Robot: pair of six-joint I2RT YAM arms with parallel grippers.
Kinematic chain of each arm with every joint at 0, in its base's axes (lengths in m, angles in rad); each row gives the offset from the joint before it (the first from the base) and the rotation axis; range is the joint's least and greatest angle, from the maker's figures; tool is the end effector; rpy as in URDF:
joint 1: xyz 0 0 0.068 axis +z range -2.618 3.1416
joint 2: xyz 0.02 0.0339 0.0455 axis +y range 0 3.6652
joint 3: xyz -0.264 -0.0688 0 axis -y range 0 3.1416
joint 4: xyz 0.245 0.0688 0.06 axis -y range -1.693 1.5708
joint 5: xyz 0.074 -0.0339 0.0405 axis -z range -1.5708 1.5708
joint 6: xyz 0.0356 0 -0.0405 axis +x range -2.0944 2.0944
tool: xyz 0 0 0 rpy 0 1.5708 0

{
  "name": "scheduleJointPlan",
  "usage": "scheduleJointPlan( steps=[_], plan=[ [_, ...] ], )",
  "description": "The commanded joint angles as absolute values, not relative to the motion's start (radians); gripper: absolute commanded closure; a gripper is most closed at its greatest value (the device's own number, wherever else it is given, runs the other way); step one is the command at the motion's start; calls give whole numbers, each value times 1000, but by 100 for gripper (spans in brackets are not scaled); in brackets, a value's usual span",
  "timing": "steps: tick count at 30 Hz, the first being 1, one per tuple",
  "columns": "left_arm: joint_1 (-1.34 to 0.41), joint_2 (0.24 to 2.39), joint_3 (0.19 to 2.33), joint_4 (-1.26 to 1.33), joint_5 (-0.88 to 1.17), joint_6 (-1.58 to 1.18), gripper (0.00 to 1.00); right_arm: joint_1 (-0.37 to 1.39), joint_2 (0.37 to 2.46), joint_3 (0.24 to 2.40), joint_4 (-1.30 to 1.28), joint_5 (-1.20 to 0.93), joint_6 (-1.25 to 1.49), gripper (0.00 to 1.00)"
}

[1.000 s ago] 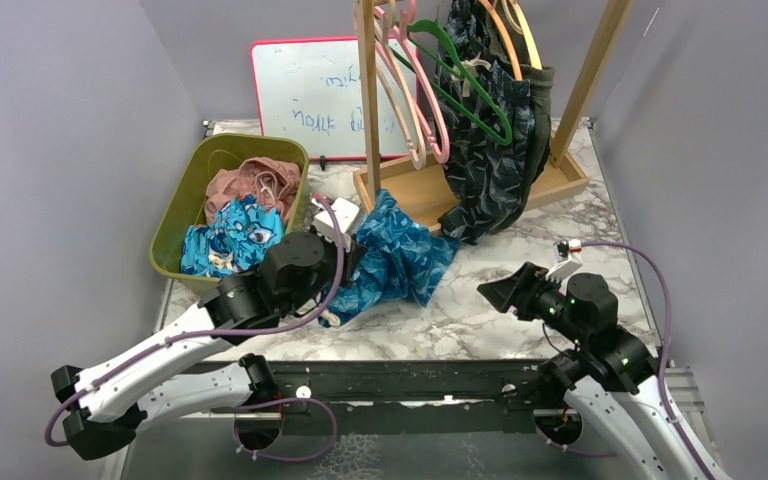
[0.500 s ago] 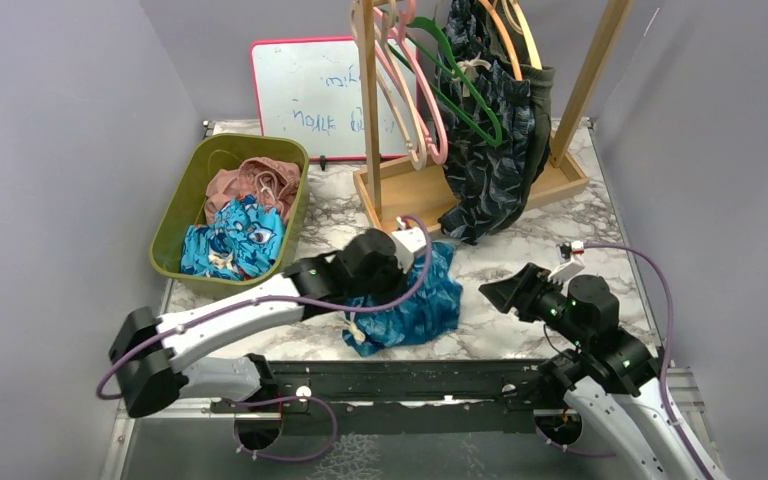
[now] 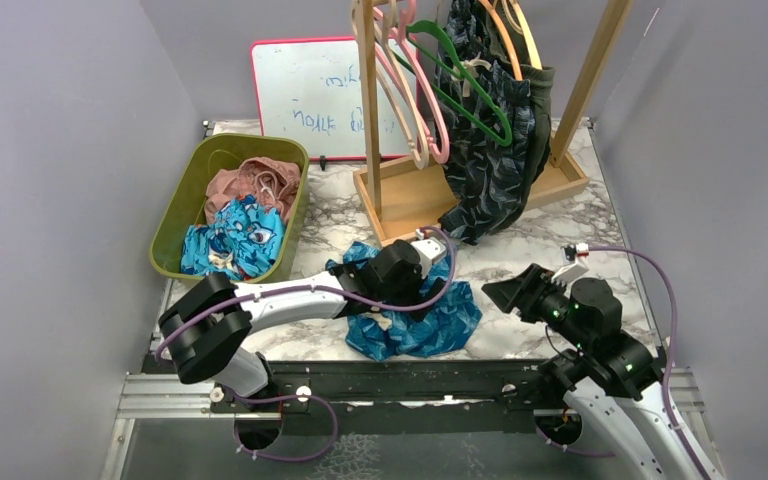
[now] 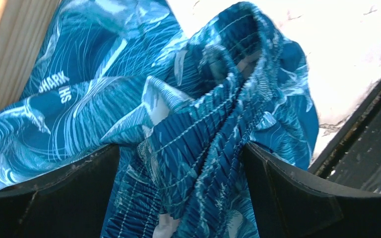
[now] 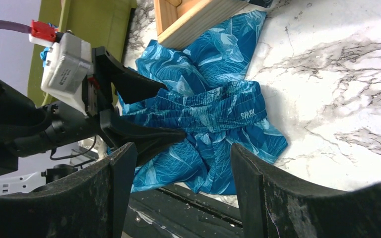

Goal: Remove the shorts from the hanger
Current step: Pick up the shorts at the center of the board.

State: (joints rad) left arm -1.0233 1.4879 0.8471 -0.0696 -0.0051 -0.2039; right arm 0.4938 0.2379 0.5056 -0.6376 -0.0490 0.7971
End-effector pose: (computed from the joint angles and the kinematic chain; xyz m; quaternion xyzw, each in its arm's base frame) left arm 0.1633 -0.2676 0.2067 0.3611 0.8341 -0.2382 0.3423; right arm 0.0749 0.0423 0.2588 0.1109 0.8175 0.3559 0.4391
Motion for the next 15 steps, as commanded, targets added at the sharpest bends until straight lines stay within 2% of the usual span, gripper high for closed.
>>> scheduleJointPlan(
  steps=[1,10,12,15],
  plan=[
    [-1026,1505,802,-5,-105,-210,1,492,253,503,-626,-38,801,28],
    [-1032,1657,746,15,-164,-273,3,492,259,500,-621,-44,796,28],
    [-1037,1690,739,19,-175,-290,14,492,259,501,-621,-47,795,28],
    [-1050,1739,730,19,-199,-304,36,492,258,500,-620,-52,793,28]
  ],
)
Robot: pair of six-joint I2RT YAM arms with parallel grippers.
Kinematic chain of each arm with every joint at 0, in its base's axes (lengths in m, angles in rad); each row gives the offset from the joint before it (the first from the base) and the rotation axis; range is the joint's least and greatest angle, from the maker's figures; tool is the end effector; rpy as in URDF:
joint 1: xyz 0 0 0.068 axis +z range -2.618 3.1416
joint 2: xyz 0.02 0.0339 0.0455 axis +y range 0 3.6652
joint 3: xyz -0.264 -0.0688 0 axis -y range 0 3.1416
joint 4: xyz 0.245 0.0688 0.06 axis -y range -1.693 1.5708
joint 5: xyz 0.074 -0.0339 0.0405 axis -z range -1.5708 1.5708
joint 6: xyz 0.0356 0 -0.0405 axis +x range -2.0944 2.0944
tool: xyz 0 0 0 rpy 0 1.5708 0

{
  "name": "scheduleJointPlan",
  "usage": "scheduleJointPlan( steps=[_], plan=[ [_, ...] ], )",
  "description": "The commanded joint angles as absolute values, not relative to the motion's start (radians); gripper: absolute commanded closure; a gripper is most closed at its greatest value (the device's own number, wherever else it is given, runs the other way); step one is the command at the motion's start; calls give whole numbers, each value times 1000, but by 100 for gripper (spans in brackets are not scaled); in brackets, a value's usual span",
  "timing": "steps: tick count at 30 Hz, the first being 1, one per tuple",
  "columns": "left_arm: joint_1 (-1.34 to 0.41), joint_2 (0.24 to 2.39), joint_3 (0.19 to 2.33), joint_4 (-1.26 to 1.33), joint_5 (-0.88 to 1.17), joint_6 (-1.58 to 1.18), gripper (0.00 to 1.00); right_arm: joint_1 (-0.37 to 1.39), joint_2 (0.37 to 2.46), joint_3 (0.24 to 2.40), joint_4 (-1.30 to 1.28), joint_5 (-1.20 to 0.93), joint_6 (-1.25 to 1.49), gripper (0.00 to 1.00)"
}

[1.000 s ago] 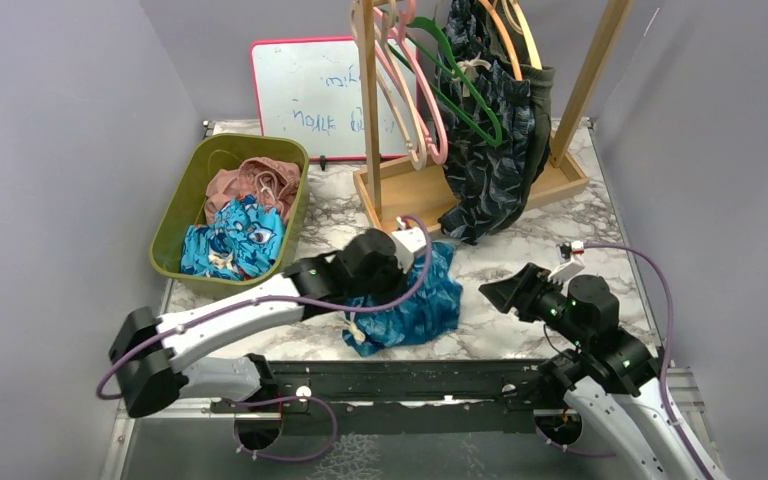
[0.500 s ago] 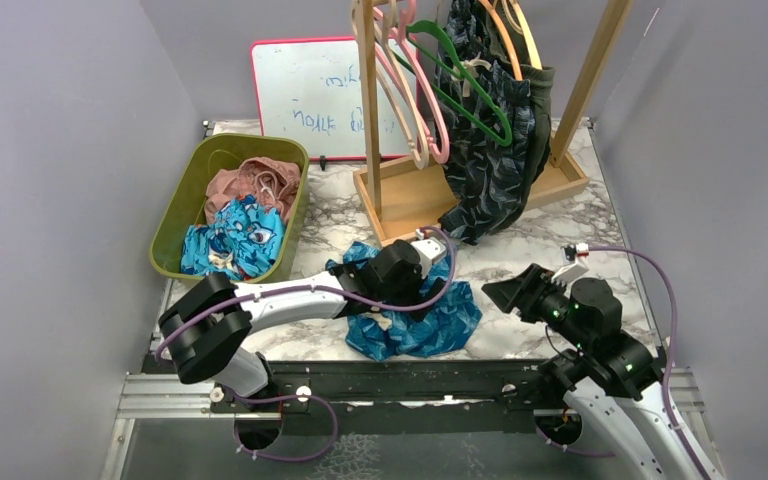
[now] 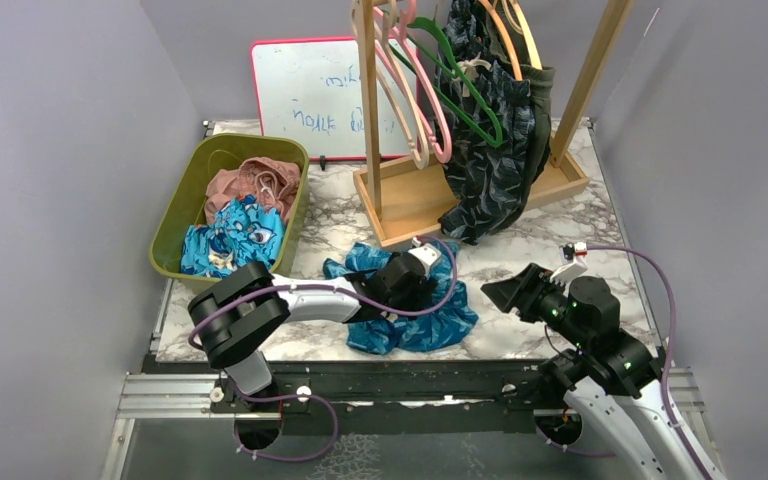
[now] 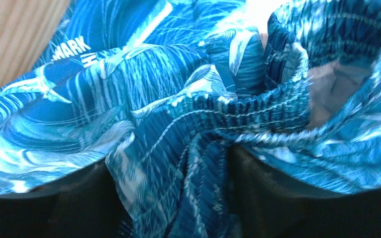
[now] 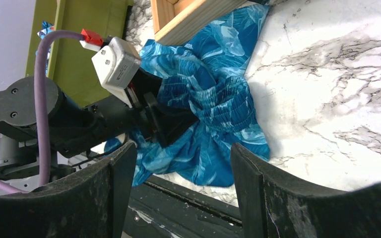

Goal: Remove the shorts from the hanger
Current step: Pick up the shorts at the center of the board, then place the shorts in the basket.

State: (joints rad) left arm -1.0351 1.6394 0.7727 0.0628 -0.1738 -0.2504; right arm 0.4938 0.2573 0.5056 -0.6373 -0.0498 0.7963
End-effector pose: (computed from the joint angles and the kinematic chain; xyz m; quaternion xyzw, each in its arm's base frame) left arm 0.1677 -0.2704 0.1504 0.3233 0.8661 -0.1590 0.3466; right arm 0.0774 0.0437 0.2575 0.1114 0.8228 0.3514 0.4326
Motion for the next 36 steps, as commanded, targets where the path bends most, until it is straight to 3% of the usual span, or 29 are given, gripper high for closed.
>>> scheduleJointPlan(
  steps=[1,4,8,16,25,36],
  plan=[
    [-1053,1749,728,16,-213,-311,47,492,258,500,-619,-53,793,28],
    [-1060,1759,723,-5,-261,-338,86,492,256,499,-620,-57,793,28],
    [-1063,1674,726,-48,-317,-347,100,492,250,497,-619,-62,792,28],
    [-1039,1301,764,-182,-446,-257,100,492,247,493,-620,-68,795,28],
    [-815,1024,810,-337,-404,-173,100,492,236,492,-620,-68,798,28],
    [-614,901,1084,-464,-557,25,100,492,230,492,-617,-70,794,28]
  ],
)
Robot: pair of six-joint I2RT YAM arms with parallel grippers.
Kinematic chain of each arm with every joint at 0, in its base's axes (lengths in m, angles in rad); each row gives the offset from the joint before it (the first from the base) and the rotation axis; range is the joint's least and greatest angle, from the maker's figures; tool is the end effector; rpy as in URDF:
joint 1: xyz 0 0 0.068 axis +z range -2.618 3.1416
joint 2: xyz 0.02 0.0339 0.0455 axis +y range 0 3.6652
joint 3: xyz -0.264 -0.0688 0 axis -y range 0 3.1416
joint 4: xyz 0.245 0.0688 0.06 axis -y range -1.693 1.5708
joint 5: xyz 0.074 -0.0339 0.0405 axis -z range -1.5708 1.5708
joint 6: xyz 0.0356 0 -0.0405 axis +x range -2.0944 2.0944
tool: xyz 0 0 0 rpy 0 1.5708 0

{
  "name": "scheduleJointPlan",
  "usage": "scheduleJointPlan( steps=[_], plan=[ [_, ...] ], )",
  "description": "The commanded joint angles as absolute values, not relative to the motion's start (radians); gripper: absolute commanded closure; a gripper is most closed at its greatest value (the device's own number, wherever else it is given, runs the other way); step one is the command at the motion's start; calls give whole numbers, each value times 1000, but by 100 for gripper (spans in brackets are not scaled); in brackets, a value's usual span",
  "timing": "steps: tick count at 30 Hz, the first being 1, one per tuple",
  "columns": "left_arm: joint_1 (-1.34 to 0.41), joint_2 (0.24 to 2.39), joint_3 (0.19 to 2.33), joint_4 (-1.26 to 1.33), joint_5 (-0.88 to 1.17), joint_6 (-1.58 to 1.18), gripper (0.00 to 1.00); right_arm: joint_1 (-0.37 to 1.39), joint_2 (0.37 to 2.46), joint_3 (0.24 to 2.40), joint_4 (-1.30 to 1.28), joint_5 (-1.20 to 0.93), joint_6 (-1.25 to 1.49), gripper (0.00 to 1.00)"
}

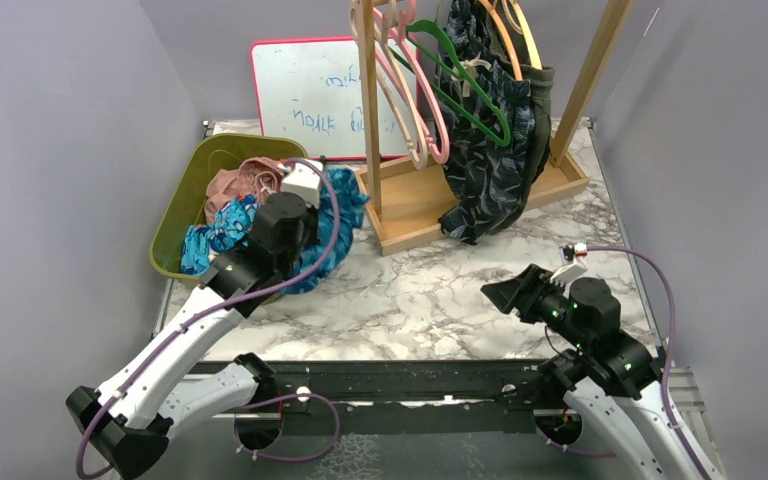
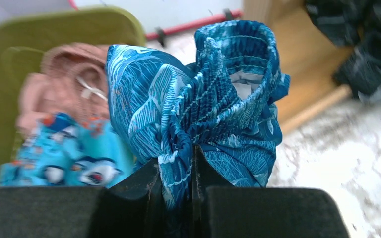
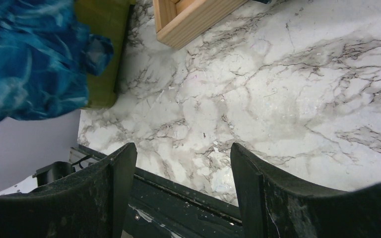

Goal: Remove the shorts from the hanger
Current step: Place the shorts in the basket.

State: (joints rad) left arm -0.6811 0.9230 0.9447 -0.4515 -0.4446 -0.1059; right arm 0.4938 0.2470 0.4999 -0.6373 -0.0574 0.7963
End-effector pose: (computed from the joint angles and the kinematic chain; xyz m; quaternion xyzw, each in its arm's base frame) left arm 0.1657 -0.1146 0.3451 0.1187 0.8210 -0.0306 0.5576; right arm 0.0763 0.0434 0.2564 0.1090 0.8218 0.3550 0.4322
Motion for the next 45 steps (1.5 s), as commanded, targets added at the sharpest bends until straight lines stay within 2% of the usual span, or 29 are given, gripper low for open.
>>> scheduleJointPlan(
  steps=[1,6,12,18,23,25,29,31,32,35,36,42,45],
  plan=[
    [-597,907,1112,-465,-576,56,100,492,231,492,-615,-71,791,28],
    [-462,972,1212,-450,-653,177,100,492,232,494,-620,-75,793,28],
    [-231,1135,1290,-351,-574,213,100,492,227,494,-620,-74,793,28],
    [-69,1279,1320,-321,-333,111,100,492,216,498,-626,-67,800,28],
    [-11,1381,1210,-264,-227,66,100,492,217,498,-626,-72,795,28],
    [57,1457,1185,-221,-106,22,100,492,218,495,-624,-76,795,28],
    [103,1615,1280,-321,128,-35,100,492,220,495,-625,-79,797,28],
    [104,1637,1283,-332,156,-42,100,492,218,499,-629,-75,797,28],
    [104,1636,1280,-337,141,-44,97,492,216,500,-630,-74,799,28],
    [104,1598,1276,-346,88,-48,60,492,213,498,-630,-73,802,28],
    [103,1577,1270,-345,73,-52,51,492,214,500,-629,-72,800,28],
    [104,1357,1217,-307,36,-78,14,491,235,514,-635,-64,792,28],
    [103,1268,1200,-306,38,-77,6,492,242,515,-638,-63,793,28]
  ],
)
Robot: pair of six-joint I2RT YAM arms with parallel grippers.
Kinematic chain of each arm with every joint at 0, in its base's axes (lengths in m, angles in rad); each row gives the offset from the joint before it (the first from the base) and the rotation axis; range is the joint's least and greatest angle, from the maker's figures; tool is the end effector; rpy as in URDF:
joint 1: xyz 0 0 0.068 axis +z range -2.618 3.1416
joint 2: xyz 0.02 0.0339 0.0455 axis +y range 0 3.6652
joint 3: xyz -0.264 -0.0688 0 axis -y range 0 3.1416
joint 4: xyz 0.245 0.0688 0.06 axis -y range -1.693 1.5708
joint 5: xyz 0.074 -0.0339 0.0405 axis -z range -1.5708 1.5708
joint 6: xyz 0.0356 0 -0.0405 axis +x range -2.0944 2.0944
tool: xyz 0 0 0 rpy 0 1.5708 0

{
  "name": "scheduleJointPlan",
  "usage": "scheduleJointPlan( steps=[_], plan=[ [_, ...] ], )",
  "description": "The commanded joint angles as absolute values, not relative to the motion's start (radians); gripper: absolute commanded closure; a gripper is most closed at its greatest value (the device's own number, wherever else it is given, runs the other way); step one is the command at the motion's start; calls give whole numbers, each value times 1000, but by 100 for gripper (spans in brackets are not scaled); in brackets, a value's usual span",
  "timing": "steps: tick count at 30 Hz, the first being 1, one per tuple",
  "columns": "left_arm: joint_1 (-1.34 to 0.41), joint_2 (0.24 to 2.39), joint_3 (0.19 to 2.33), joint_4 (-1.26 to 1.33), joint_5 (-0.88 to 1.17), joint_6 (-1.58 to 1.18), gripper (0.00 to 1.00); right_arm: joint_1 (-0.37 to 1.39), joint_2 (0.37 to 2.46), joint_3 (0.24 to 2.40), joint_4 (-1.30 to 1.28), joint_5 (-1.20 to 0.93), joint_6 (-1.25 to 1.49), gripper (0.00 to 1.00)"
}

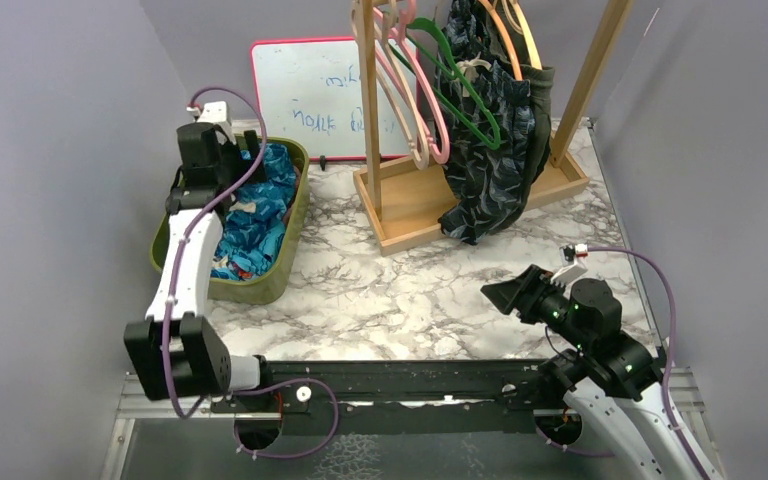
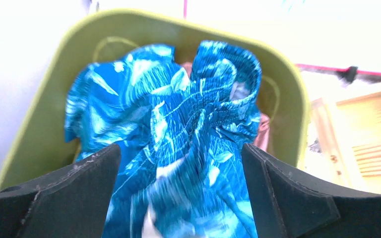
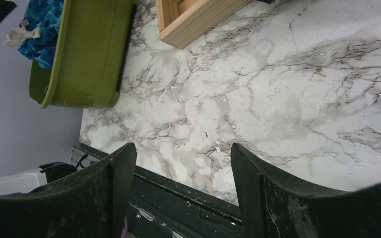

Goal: Remove the shorts from the hanger
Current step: Place the shorts in the basket.

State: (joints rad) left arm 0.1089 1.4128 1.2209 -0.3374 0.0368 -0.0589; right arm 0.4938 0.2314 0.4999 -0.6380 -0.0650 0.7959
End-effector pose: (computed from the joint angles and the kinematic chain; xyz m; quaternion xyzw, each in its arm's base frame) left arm 0.3232 0.0340 0.3311 -0.0636 0.8650 -0.0035 0.4977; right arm 0.0742 0.0425 0.2573 0.1059 0.8179 0.3610 0.4353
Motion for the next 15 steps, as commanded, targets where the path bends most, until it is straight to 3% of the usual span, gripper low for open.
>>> scheduleJointPlan(
  steps=[1,5,15],
  plan=[
    [103,1243,1192,-307,38,-79,4,492,242,514,-637,-62,794,28],
    [103,1150,1138,-313,110,-113,2,492,242,509,-635,-61,798,28],
    [100,888,812,-190,652,-268,2,492,245,532,-633,-28,781,28]
  ],
)
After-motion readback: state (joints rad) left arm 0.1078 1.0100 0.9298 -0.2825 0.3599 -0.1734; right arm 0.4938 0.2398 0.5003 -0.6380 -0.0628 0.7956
